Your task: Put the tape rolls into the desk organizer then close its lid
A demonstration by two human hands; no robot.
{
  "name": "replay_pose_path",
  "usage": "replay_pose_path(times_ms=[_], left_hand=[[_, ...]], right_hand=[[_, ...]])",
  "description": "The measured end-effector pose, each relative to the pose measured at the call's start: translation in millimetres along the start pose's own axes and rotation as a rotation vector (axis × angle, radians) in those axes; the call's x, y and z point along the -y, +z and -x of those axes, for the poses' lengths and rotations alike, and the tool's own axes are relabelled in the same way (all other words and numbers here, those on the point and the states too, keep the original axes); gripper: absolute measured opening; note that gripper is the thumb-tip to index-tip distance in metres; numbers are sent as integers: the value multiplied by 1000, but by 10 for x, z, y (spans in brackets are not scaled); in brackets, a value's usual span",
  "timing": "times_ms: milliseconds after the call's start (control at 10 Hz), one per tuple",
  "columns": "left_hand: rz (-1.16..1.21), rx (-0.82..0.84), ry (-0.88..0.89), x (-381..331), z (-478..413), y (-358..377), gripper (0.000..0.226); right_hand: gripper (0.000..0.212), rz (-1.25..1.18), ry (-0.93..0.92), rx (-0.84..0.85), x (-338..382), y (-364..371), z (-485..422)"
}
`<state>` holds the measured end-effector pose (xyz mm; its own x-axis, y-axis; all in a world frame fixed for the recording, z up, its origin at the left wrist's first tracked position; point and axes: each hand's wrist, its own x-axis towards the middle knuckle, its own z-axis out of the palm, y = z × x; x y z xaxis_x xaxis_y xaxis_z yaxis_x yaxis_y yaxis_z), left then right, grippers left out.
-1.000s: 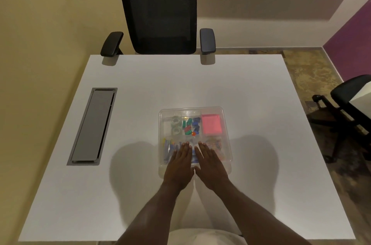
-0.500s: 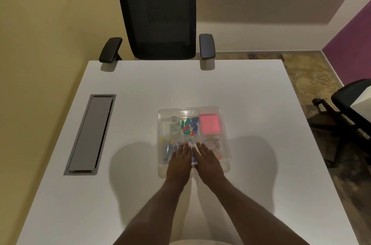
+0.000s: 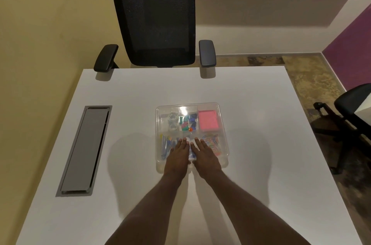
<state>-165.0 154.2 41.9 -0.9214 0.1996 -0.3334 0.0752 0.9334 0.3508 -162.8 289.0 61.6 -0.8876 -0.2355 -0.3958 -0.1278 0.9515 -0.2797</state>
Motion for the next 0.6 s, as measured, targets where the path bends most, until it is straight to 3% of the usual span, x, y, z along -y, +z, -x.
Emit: replay_pose_path(times_ms=[300, 400, 600], left_hand=[[13, -10, 35, 37, -24, -59, 74], [26, -16, 22, 15, 12, -103, 74], [26, -75, -25, 41, 198, -187, 71]], right_hand=[[89, 73, -34, 34, -40, -53, -6], [86, 62, -54, 41, -34, -110, 23], [69, 48, -86, -103, 23, -280, 119]])
